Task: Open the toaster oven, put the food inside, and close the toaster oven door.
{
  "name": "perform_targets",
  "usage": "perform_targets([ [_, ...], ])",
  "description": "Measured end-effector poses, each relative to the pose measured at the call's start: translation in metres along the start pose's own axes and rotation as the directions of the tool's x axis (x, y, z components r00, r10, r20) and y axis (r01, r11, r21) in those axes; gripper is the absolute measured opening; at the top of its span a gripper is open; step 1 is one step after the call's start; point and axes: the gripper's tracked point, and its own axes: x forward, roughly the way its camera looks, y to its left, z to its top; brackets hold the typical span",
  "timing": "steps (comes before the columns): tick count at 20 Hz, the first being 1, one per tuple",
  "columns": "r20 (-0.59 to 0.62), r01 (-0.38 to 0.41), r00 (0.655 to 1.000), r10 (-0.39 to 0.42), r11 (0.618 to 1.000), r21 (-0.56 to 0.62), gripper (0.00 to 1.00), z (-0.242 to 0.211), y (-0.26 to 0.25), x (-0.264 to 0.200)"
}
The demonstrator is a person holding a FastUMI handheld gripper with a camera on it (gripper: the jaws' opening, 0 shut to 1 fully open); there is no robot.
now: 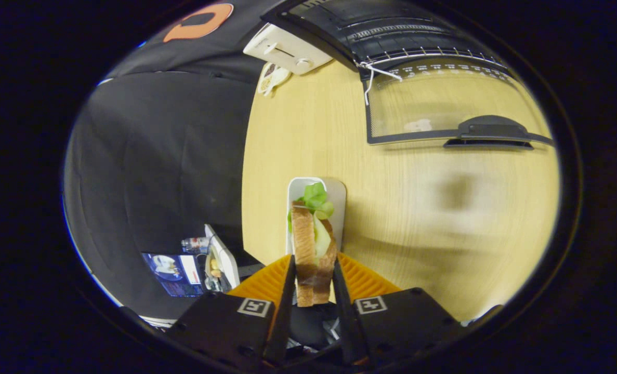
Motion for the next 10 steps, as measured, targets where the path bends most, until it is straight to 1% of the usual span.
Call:
perform_targets([
  [2,-0.009,-0.01,1.0,0.01,1.0,-0.014,0.38,-0.001,0.004,-0.004],
  [4,-0.007,-0.028,1.0,0.028,0.999,-0.037,0.34,-0.002,0.012,-0.013],
  [6,-0.006,-0.073,0.997,0.073,0.997,-0.026,0.32,-0.002,0.027,-0.03],
  [8,0.01,-0.135,0.991,0.136,0.991,-0.011,0.32,0.001,0.043,-0.051],
  [10,0.056,-0.161,0.986,0.16,0.987,0.008,0.32,0.01,0.049,-0.072],
])
